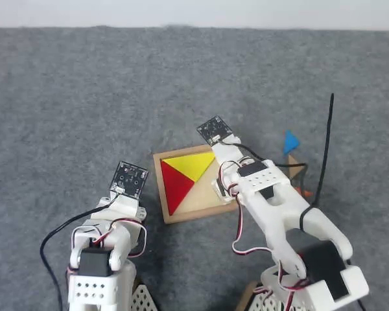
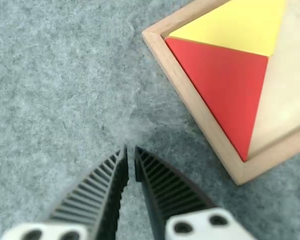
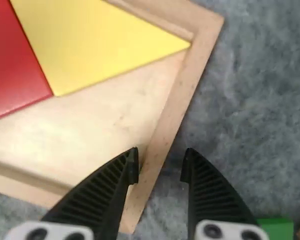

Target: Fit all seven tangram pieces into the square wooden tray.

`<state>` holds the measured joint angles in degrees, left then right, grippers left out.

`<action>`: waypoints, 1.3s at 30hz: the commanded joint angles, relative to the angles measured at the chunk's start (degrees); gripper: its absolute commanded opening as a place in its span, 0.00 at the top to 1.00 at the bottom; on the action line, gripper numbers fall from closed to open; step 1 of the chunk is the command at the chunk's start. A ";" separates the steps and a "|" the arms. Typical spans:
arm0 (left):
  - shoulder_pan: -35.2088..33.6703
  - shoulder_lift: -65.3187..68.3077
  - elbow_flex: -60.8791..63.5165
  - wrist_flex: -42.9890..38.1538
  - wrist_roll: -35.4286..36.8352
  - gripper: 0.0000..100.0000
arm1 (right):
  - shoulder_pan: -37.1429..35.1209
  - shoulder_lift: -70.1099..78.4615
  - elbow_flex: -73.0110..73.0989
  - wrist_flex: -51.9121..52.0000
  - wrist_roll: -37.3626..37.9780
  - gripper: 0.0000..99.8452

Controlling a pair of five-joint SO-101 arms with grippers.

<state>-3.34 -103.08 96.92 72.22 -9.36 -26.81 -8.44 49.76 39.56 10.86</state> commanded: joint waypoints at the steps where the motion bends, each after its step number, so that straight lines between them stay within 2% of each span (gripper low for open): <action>1: -0.26 -0.97 -0.57 0.18 -0.44 0.98 | -0.04 -0.40 -3.43 2.24 2.46 0.84; 3: -0.26 -0.97 -0.57 0.18 -0.44 0.98 | 0.31 -0.40 -3.34 2.33 2.55 0.85; 9: -0.26 -0.97 -0.57 0.18 -0.44 0.98 | 1.80 -0.48 -3.60 1.98 2.99 0.99; 16: -0.35 -0.97 -0.57 0.18 -0.44 0.98 | 14.11 -0.48 -3.78 1.63 0.44 0.99; 19: -0.35 -0.97 -0.57 0.18 -0.44 0.98 | 16.92 -0.57 -3.78 1.63 0.70 0.99; 21: -0.35 -0.97 -0.57 0.18 -0.44 0.98 | 16.75 -0.57 -3.60 1.63 0.88 0.99; 28: -0.35 -0.97 -0.57 0.18 -0.44 0.98 | 8.84 -1.10 -3.34 2.95 0.97 0.99; 32: -0.35 -0.97 -0.57 0.18 -0.44 0.98 | 7.96 -1.27 -3.60 3.03 1.05 0.99; 39: -0.35 -0.97 -0.57 0.18 -0.44 0.98 | 8.22 -6.46 -3.43 5.67 1.14 0.82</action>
<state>-3.34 -103.08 96.92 72.22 -9.36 -18.11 -9.76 49.14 42.55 11.91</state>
